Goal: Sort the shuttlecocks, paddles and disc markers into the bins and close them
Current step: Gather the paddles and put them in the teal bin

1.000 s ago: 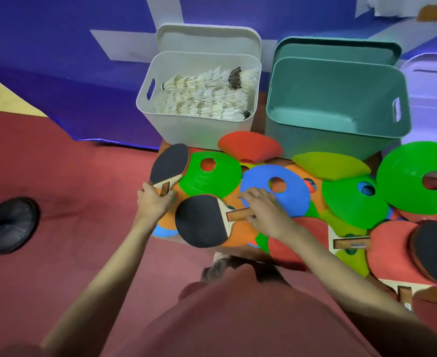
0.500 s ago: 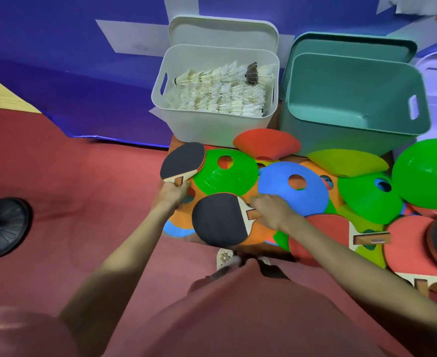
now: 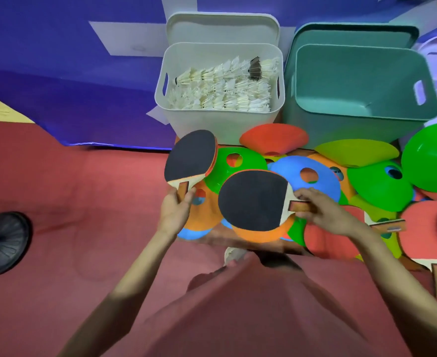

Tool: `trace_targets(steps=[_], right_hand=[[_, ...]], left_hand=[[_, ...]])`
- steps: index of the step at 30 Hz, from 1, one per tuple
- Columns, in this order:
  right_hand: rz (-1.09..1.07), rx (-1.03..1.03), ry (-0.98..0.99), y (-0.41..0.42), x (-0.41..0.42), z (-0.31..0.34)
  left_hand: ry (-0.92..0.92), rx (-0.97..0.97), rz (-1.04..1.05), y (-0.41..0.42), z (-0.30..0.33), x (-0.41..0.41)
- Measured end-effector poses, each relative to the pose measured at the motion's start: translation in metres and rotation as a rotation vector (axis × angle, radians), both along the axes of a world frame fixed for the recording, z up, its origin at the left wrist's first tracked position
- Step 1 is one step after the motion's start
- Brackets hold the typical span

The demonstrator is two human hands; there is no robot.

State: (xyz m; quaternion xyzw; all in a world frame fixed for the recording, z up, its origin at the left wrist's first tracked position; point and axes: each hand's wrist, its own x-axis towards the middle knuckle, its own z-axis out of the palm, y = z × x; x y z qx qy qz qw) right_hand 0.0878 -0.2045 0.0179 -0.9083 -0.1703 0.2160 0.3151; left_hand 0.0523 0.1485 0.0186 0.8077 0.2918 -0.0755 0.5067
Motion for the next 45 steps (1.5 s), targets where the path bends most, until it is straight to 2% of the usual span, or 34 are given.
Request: trace_targets(steps=[7, 14, 18, 22, 27, 31, 40, 45], right_hand=[[-0.392, 0.44, 0.129, -0.016, -0.016, 0.034], [-0.764, 0.696, -0.024, -0.043, 0.008, 0.063], [-0.857, 0.847, -0.077, -0.063, 0.031, 0.086], [-1.02, 1.012, -0.108, -0.089, 0.059, 0.099], [-1.175, 1.114, -0.103, -0.123, 0.09, 0.107], [-1.228, 1.121, -0.054, -0.14, 0.107, 0.103], [-1.173, 1.073, 0.013, -0.15, 0.112, 0.096], [-1.159, 1.01, 0.035, -0.148, 0.111, 0.098]], left_hand=[[-0.154, 0.051, -0.214, -0.044, 0.029, 0.01], [-0.289, 0.079, -0.389, -0.096, 0.062, 0.074], [-0.322, 0.104, -0.498, -0.139, 0.093, 0.131], [-0.449, 0.362, -0.747, -0.197, 0.128, 0.222], [-0.172, 0.545, -1.192, -0.269, 0.119, 0.329], [-0.028, 0.653, -1.403, -0.303, 0.075, 0.37], [0.102, 0.558, -1.435, -0.319, 0.013, 0.392], [0.087, 0.682, -1.359, -0.318, 0.001, 0.389]])
